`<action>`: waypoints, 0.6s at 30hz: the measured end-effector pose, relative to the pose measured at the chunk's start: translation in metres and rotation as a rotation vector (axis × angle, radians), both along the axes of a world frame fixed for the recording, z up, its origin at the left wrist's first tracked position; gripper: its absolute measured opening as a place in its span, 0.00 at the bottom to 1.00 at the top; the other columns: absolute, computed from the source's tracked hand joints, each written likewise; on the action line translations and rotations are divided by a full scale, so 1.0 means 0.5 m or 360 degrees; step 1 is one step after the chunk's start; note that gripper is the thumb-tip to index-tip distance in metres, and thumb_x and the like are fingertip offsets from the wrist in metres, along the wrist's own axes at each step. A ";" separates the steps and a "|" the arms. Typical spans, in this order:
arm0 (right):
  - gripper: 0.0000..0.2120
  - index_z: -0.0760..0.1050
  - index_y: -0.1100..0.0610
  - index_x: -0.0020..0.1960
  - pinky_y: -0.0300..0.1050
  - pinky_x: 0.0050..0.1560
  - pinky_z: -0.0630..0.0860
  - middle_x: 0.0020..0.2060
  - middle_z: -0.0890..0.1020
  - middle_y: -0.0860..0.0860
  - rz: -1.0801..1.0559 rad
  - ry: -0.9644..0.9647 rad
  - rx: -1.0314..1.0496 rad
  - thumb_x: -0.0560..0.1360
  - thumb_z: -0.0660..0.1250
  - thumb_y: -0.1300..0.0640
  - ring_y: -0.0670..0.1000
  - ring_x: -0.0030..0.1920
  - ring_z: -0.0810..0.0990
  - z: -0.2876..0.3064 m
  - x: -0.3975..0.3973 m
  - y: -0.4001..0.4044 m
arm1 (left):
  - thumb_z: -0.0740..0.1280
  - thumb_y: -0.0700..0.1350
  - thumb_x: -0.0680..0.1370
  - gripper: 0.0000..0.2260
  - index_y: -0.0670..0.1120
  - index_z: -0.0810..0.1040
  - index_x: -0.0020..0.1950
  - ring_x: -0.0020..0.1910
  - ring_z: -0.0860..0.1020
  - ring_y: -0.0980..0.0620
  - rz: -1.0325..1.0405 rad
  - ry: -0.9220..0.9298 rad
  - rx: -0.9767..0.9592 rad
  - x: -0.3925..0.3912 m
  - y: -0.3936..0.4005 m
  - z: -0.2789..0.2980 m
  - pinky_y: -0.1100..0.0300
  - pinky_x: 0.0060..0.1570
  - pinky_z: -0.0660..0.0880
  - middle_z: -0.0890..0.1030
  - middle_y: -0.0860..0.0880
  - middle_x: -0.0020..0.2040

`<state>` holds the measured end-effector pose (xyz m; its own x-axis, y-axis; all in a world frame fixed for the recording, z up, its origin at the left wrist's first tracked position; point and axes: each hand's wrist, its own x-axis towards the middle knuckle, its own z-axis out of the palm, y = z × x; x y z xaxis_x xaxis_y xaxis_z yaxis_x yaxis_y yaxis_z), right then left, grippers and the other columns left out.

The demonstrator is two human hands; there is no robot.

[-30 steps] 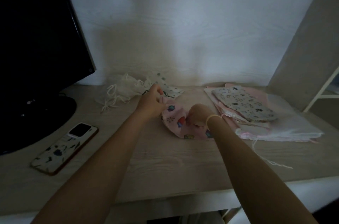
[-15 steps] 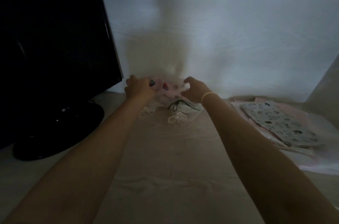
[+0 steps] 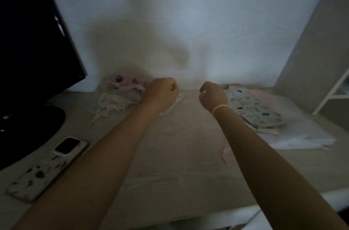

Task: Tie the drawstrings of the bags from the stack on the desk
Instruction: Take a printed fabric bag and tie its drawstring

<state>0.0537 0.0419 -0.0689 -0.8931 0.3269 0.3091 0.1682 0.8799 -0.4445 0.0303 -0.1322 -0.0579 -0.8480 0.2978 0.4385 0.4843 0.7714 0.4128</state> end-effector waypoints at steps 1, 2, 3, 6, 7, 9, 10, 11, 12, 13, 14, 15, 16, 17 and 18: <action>0.10 0.77 0.60 0.54 0.49 0.53 0.76 0.53 0.79 0.60 -0.0104 -0.0034 0.0053 0.74 0.62 0.63 0.60 0.54 0.79 -0.011 0.013 0.037 | 0.62 0.47 0.76 0.09 0.46 0.79 0.42 0.40 0.77 0.46 -0.0051 -0.0082 -0.0017 0.008 0.030 -0.010 0.56 0.38 0.73 0.82 0.48 0.41; 0.11 0.77 0.61 0.56 0.51 0.56 0.75 0.57 0.77 0.61 -0.0228 -0.0077 0.0100 0.75 0.61 0.62 0.61 0.57 0.77 -0.022 0.030 0.077 | 0.63 0.48 0.76 0.09 0.45 0.80 0.43 0.39 0.79 0.46 -0.0111 -0.0197 0.0012 0.016 0.061 -0.021 0.55 0.39 0.76 0.82 0.48 0.40; 0.13 0.75 0.60 0.60 0.53 0.59 0.74 0.62 0.73 0.62 -0.0353 -0.0160 0.0137 0.77 0.60 0.60 0.62 0.61 0.74 -0.036 0.049 0.119 | 0.63 0.48 0.76 0.10 0.45 0.81 0.43 0.37 0.81 0.46 -0.0175 -0.0337 0.0085 0.026 0.092 -0.033 0.53 0.40 0.79 0.83 0.48 0.38; 0.23 0.64 0.59 0.71 0.58 0.66 0.67 0.72 0.63 0.60 -0.0582 -0.0591 0.0286 0.77 0.59 0.55 0.62 0.70 0.64 -0.073 0.085 0.201 | 0.64 0.45 0.75 0.09 0.43 0.83 0.42 0.28 0.81 0.50 -0.0221 -0.0647 0.0320 0.043 0.141 -0.061 0.56 0.38 0.81 0.83 0.48 0.33; 0.24 0.65 0.59 0.71 0.57 0.65 0.68 0.71 0.66 0.60 -0.0613 -0.0686 0.0312 0.77 0.60 0.53 0.62 0.70 0.66 -0.086 0.094 0.224 | 0.64 0.43 0.75 0.08 0.43 0.82 0.42 0.28 0.81 0.50 -0.0228 -0.0736 0.0400 0.051 0.155 -0.070 0.59 0.36 0.80 0.83 0.48 0.33; 0.22 0.70 0.60 0.68 0.55 0.62 0.73 0.65 0.74 0.59 -0.0590 -0.0736 0.0349 0.77 0.61 0.52 0.60 0.64 0.73 -0.105 0.109 0.255 | 0.63 0.40 0.76 0.07 0.43 0.82 0.43 0.27 0.80 0.49 -0.0256 -0.0892 0.0553 0.066 0.180 -0.084 0.60 0.34 0.77 0.82 0.48 0.33; 0.19 0.72 0.60 0.66 0.54 0.59 0.75 0.62 0.76 0.59 -0.0576 -0.0678 0.0367 0.77 0.61 0.54 0.60 0.62 0.75 -0.109 0.114 0.260 | 0.63 0.40 0.76 0.07 0.44 0.81 0.43 0.27 0.79 0.49 -0.0259 -0.0960 0.0614 0.073 0.187 -0.089 0.62 0.32 0.75 0.82 0.47 0.33; 0.16 0.73 0.61 0.63 0.53 0.56 0.76 0.59 0.78 0.59 -0.0582 -0.0594 0.0372 0.78 0.61 0.57 0.60 0.59 0.77 -0.111 0.115 0.262 | 0.63 0.40 0.76 0.07 0.44 0.81 0.43 0.27 0.79 0.50 -0.0253 -0.1027 0.0682 0.080 0.192 -0.095 0.63 0.30 0.73 0.81 0.47 0.33; 0.14 0.75 0.61 0.61 0.52 0.51 0.76 0.57 0.79 0.60 -0.0592 -0.0489 0.0351 0.78 0.60 0.59 0.60 0.57 0.78 -0.109 0.116 0.259 | 0.64 0.40 0.76 0.07 0.44 0.80 0.42 0.26 0.78 0.50 -0.0242 -0.1079 0.0737 0.085 0.195 -0.097 0.65 0.28 0.72 0.81 0.47 0.33; 0.12 0.76 0.61 0.58 0.51 0.48 0.76 0.54 0.80 0.60 -0.0569 -0.0372 0.0320 0.78 0.59 0.60 0.60 0.54 0.79 -0.107 0.112 0.257 | 0.64 0.40 0.77 0.07 0.45 0.80 0.41 0.26 0.78 0.50 -0.0234 -0.1122 0.0796 0.089 0.196 -0.099 0.66 0.26 0.70 0.81 0.47 0.34; 0.10 0.77 0.60 0.54 0.49 0.44 0.75 0.51 0.81 0.59 -0.0509 -0.0239 0.0261 0.77 0.59 0.60 0.59 0.51 0.80 -0.101 0.109 0.248 | 0.64 0.39 0.77 0.07 0.45 0.80 0.40 0.27 0.78 0.50 -0.0223 -0.1160 0.0860 0.090 0.196 -0.101 0.66 0.24 0.69 0.81 0.46 0.34; 0.08 0.77 0.60 0.50 0.46 0.41 0.73 0.47 0.81 0.58 -0.0412 -0.0105 0.0170 0.77 0.60 0.59 0.58 0.48 0.80 -0.092 0.105 0.236 | 0.64 0.39 0.77 0.08 0.44 0.80 0.40 0.27 0.78 0.50 -0.0208 -0.1201 0.0942 0.089 0.196 -0.103 0.67 0.23 0.69 0.80 0.45 0.35; 0.08 0.77 0.60 0.48 0.46 0.40 0.72 0.44 0.81 0.58 -0.0284 0.0023 0.0048 0.77 0.61 0.58 0.58 0.46 0.80 -0.083 0.100 0.219 | 0.64 0.38 0.77 0.07 0.44 0.80 0.40 0.28 0.78 0.49 -0.0173 -0.1248 0.1033 0.086 0.193 -0.103 0.66 0.23 0.69 0.80 0.44 0.36; 0.08 0.77 0.60 0.47 0.46 0.41 0.72 0.43 0.81 0.58 -0.0153 0.0136 -0.0055 0.77 0.62 0.57 0.58 0.45 0.79 -0.072 0.095 0.200 | 0.64 0.39 0.77 0.07 0.43 0.80 0.41 0.30 0.79 0.48 -0.0134 -0.1311 0.1135 0.082 0.193 -0.103 0.65 0.24 0.70 0.80 0.44 0.37; 0.08 0.78 0.60 0.47 0.47 0.43 0.72 0.44 0.81 0.59 -0.0029 0.0229 -0.0134 0.76 0.64 0.57 0.59 0.46 0.79 -0.063 0.090 0.176 | 0.65 0.41 0.77 0.06 0.43 0.80 0.43 0.33 0.79 0.48 -0.0097 -0.1375 0.1233 0.077 0.189 -0.105 0.64 0.26 0.72 0.81 0.43 0.40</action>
<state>0.0987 0.1299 -0.1005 -0.8352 0.3728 0.4043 0.1130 0.8358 -0.5373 0.0688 -0.0379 -0.1102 -0.9471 0.2536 -0.1967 -0.1615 0.1528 0.9750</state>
